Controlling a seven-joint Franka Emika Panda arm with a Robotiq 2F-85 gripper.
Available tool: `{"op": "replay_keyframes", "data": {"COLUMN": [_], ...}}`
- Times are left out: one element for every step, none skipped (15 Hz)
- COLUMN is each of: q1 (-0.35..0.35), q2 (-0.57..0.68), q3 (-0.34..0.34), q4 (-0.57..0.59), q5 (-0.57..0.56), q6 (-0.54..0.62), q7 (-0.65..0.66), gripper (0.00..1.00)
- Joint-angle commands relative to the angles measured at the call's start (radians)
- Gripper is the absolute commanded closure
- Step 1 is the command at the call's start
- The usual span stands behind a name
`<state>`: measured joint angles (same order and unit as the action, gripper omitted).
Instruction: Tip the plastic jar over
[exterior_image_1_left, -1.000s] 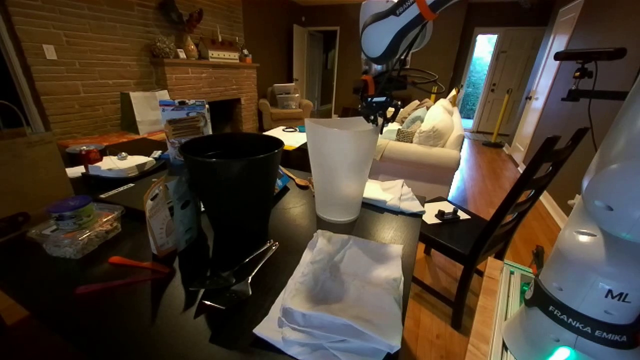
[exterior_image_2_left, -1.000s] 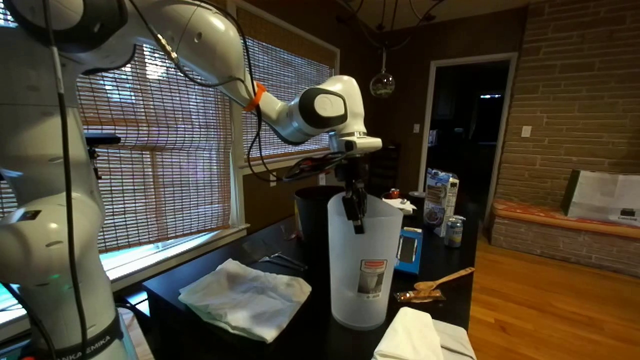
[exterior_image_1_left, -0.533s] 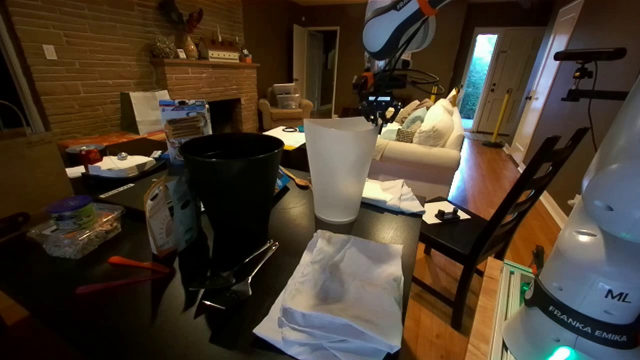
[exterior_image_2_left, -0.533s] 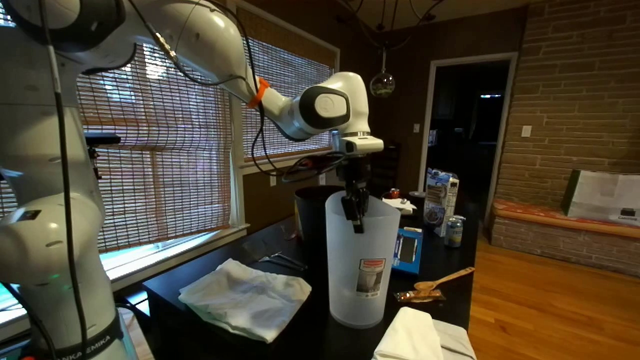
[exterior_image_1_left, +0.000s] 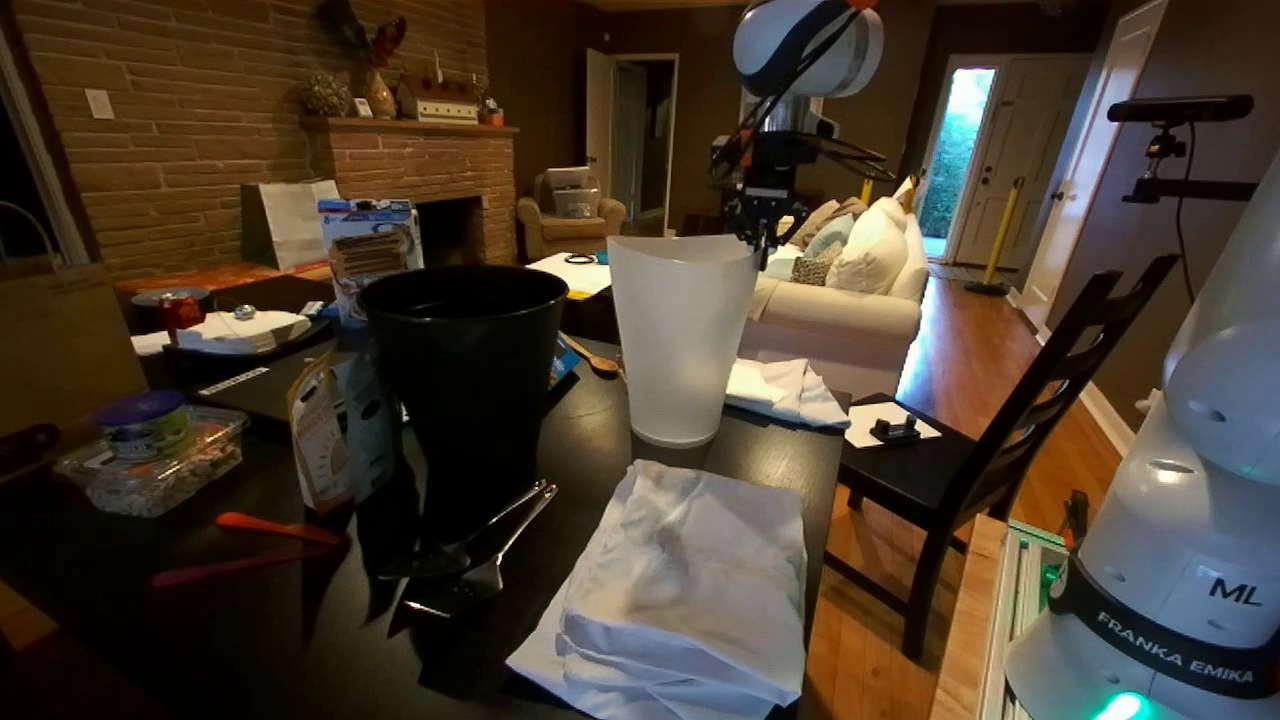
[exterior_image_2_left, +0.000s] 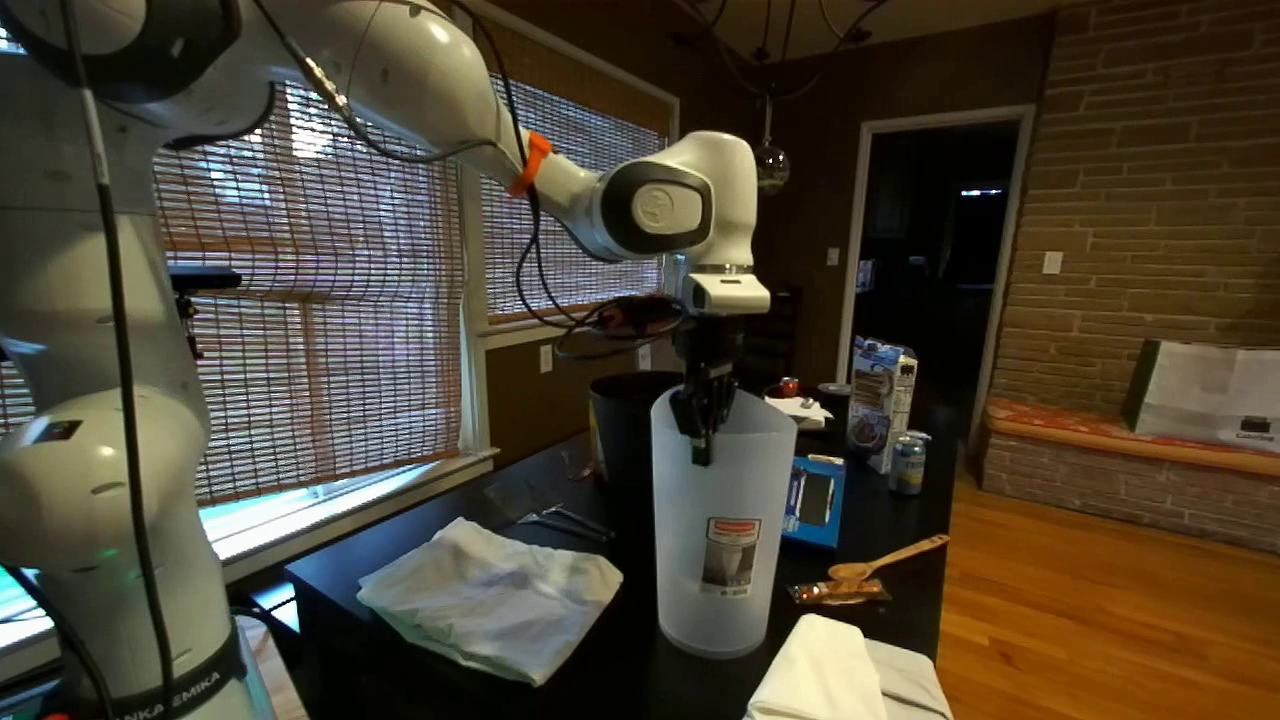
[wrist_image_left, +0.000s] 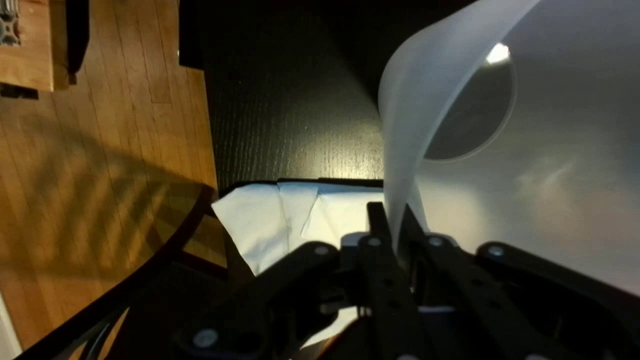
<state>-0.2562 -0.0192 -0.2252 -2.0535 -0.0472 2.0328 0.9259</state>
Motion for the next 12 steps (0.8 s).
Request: {"op": "replay_keyframes", "data": {"q1": [-0.010,-0.013,-0.017,-0.021,-0.025,-0.029,-0.034,-0.039,-0.044,-0.048,-0.048,-0.040], "q2": [-0.002,0.000,0.002,0.006,0.009,0.012,0.017,0.019,0.022,0.025,0.024,0.007], "q3": [-0.024,-0.031,-0.038,-0.046,-0.053,-0.060,-0.067,-0.073,-0.080,-0.085,-0.086,-0.078], "q4": [0.038,0.044,0.047,0.050,0.049,0.049,0.049,0.048,0.050,0.050,0.043,0.029], "q5": [0.122,0.152,0.183,0.211,0.231,0.254,0.276,0.293,0.314,0.319,0.299,0.279], "q6": [-0.108,-0.134,-0.161,-0.187,-0.206,-0.227,-0.245,-0.259,-0.277,-0.281,-0.272,-0.246], "q7": [-0.034,-0.038,-0.041,-0.043,-0.040,-0.037,-0.036,-0.033,-0.034,-0.031,-0.031,-0.019], "gripper": [0.98,0.98,0.98,0.98,0.98,0.98,0.98,0.98,0.98,0.98,0.98,0.92]}}
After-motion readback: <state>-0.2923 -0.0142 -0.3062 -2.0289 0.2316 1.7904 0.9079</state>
